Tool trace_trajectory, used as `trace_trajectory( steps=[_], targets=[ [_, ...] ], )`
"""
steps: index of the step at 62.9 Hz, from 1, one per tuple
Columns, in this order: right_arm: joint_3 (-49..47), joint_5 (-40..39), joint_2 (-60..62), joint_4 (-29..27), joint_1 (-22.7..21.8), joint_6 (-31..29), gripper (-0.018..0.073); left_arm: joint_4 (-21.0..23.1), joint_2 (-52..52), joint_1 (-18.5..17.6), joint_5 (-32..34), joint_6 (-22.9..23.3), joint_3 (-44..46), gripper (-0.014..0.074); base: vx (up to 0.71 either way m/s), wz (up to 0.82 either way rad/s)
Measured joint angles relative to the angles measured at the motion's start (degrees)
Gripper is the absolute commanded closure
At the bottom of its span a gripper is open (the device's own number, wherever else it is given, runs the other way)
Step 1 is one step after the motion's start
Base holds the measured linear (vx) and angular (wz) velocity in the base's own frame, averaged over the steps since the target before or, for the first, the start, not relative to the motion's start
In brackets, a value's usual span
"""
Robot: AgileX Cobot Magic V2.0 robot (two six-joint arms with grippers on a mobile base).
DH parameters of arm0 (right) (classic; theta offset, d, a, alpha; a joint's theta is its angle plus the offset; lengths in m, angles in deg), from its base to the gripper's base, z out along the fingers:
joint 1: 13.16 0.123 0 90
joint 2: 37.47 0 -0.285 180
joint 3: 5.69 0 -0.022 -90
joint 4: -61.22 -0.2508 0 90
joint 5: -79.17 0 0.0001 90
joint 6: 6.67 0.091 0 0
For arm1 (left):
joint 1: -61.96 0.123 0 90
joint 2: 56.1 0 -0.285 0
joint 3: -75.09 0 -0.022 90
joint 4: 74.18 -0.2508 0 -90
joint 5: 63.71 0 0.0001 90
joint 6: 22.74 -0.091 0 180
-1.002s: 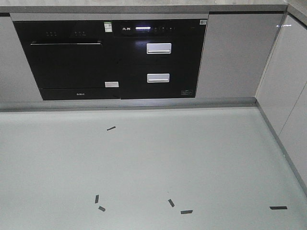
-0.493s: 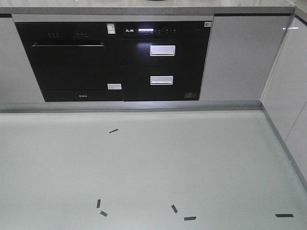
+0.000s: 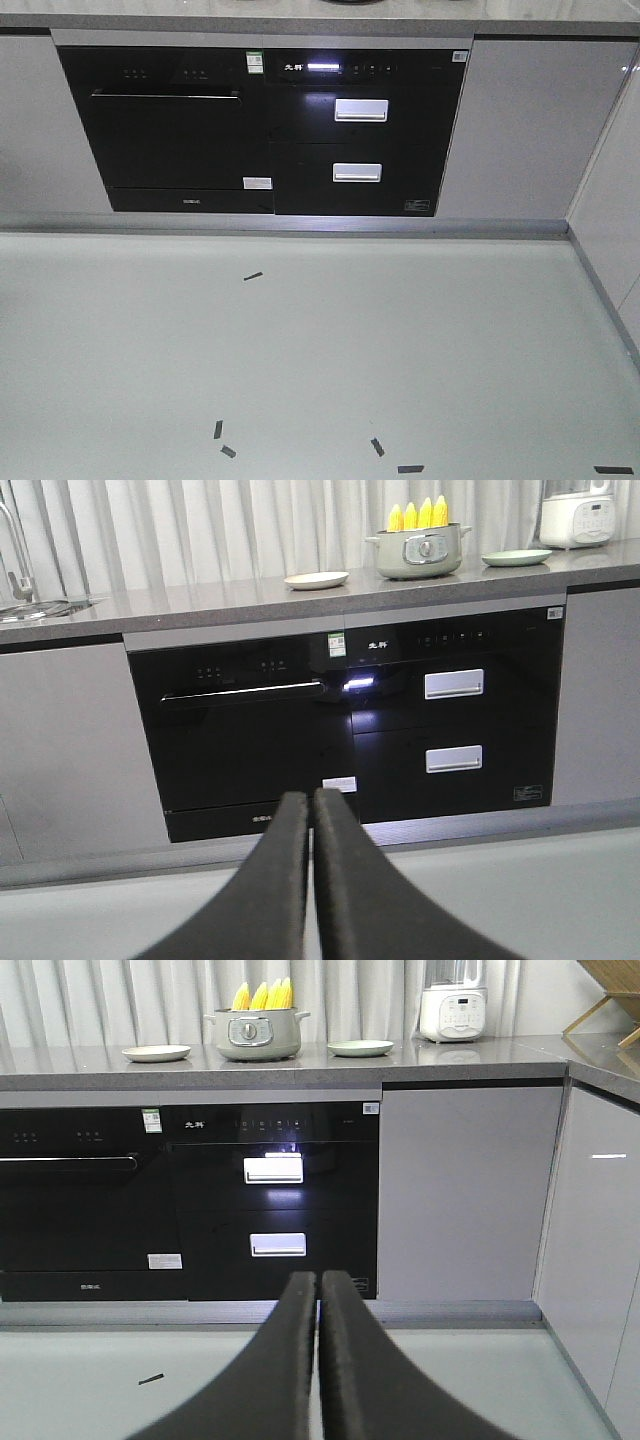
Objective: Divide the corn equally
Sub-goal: 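Drive the base toward the counter with the pot and plates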
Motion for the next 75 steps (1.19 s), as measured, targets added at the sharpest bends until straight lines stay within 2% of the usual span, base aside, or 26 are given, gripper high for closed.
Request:
trace_trajectory(
  steps=[75],
  targets=[
    [0.0, 0.0, 0.0, 0.0, 0.0, 0.0, 0.0566, 0.0, 0.0, 0.0, 0.0, 0.0, 0.0, 0.0603, 0.1, 0.01]
  ],
)
